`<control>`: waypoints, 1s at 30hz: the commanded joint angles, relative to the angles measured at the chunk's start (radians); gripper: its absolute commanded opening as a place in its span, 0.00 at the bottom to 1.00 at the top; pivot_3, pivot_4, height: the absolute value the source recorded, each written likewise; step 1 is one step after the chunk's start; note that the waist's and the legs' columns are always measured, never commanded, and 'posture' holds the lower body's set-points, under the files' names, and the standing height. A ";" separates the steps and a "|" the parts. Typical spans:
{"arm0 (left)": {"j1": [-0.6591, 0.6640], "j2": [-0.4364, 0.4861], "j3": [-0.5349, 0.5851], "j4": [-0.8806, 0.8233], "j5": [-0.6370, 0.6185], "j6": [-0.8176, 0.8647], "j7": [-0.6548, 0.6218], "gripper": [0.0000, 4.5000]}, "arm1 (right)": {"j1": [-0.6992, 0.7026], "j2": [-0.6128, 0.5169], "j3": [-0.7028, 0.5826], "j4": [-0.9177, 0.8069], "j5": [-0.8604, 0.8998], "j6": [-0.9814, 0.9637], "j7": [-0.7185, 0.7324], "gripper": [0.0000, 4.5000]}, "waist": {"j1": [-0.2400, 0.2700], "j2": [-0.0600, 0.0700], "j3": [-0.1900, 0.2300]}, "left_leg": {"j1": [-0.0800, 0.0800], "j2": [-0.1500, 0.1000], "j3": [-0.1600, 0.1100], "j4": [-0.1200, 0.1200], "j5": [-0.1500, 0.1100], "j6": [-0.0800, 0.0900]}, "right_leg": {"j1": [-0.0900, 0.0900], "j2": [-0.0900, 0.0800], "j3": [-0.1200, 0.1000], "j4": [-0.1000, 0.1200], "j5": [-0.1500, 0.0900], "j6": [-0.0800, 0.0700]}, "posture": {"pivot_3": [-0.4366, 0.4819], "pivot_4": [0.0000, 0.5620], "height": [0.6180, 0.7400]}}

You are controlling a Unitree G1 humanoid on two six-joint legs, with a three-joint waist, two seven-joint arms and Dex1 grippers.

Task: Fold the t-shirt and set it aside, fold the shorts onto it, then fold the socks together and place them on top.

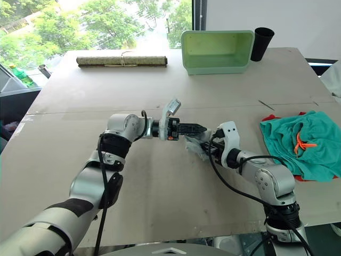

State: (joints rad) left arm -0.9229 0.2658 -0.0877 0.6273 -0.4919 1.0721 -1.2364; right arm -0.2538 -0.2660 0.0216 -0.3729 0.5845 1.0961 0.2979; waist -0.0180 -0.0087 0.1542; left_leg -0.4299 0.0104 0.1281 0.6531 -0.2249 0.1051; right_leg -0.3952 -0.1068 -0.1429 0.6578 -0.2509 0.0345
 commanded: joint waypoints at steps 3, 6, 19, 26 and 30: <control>0.110 0.190 -0.110 -0.233 0.155 -0.438 -0.134 1.00 | 0.004 0.010 -0.062 -0.008 0.053 0.051 0.002 0.00 | -0.005 0.001 0.000 | 0.000 0.000 0.000 -0.001 -0.002 -0.004 | 0.000 0.000 0.000 0.000 0.000 -0.001 | 0.48 0.27 1.00; 0.152 0.278 -0.098 -0.339 0.190 -0.625 -0.170 1.00 | -0.003 0.007 -0.149 -0.057 0.114 0.088 -0.006 0.00 | 0.002 0.002 0.001 | 0.000 0.000 0.000 -0.003 -0.002 -0.004 | -0.001 -0.001 0.000 -0.001 -0.001 -0.003 | 0.48 0.27 1.00; 0.227 0.359 0.021 -0.862 -0.038 -0.452 -0.042 1.00 | 0.008 -0.270 -0.774 -0.168 0.553 0.316 -0.051 0.00 | 0.027 0.009 0.005 | -0.003 -0.001 -0.003 -0.003 0.000 0.000 | 0.002 -0.002 -0.004 -0.009 0.000 -0.002 | 0.48 0.27 1.00; 0.179 0.369 0.015 -0.946 -0.115 -0.388 -0.019 1.00 | 0.186 -0.588 -1.091 0.025 0.605 0.349 0.031 0.00 | 0.033 0.009 0.005 | -0.001 -0.001 -0.003 -0.003 0.000 0.001 | 0.006 0.001 -0.005 -0.010 -0.001 -0.002 | 0.48 0.27 1.00; 0.151 0.368 0.013 -0.950 -0.137 -0.370 -0.009 1.00 | 0.295 -0.683 -1.150 0.123 0.535 0.313 0.104 0.00 | 0.033 0.009 0.005 | 0.000 0.000 -0.003 -0.002 0.001 0.001 | 0.007 0.003 -0.004 -0.009 -0.001 -0.001 | 0.48 0.27 1.00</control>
State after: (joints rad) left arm -0.7479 0.6309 -0.0891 -0.2935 -0.5975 0.6956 -1.2550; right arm 0.0344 -0.9203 -1.0764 -0.2696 1.1370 1.4406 0.3612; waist 0.0149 0.0004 0.1594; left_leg -0.4299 0.0102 0.1254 0.6510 -0.2243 0.1064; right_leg -0.3884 -0.1041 -0.1473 0.6482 -0.2519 0.0334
